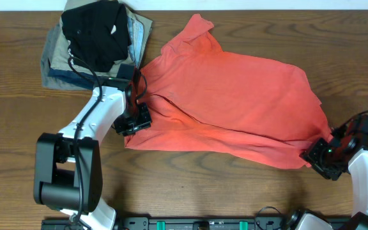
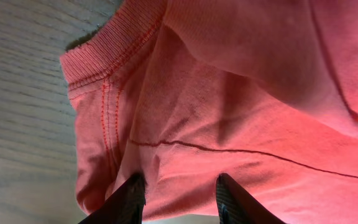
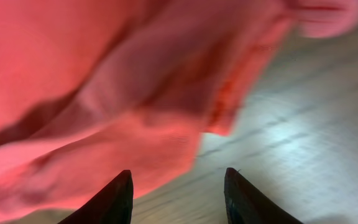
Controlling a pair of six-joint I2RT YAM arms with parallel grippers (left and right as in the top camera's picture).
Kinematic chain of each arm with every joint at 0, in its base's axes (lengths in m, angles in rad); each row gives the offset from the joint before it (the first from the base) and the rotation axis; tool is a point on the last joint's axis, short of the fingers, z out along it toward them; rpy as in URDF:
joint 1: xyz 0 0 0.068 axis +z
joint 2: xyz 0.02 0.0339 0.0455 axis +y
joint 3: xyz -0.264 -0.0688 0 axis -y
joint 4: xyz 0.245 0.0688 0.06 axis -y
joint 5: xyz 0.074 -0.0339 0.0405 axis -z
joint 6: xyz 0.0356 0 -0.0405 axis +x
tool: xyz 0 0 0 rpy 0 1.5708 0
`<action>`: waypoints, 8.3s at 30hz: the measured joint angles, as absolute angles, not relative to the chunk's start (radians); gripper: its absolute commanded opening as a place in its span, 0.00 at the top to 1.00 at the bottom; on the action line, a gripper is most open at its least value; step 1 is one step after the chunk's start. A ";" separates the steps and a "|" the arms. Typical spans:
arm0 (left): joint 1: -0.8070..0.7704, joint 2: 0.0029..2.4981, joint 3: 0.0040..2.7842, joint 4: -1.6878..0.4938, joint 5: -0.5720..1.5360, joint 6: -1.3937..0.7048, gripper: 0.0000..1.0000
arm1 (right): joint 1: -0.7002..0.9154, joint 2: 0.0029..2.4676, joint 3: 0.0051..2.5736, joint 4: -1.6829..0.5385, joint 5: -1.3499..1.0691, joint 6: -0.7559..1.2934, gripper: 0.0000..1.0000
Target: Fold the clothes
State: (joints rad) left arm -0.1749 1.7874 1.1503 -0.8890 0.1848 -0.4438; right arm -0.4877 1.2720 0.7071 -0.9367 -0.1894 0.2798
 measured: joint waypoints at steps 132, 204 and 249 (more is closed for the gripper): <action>-0.007 1.554 1.151 -0.982 0.240 -0.382 0.54 | -0.715 1.394 1.121 -1.118 -0.011 0.395 0.05; -0.249 1.513 1.044 -0.909 0.089 -0.567 0.23 | -0.666 1.581 0.864 -0.817 -0.072 0.417 0.45; -0.101 1.826 1.046 -0.475 0.211 -0.318 0.50 | -0.514 1.581 0.886 -0.891 -0.401 0.174 0.17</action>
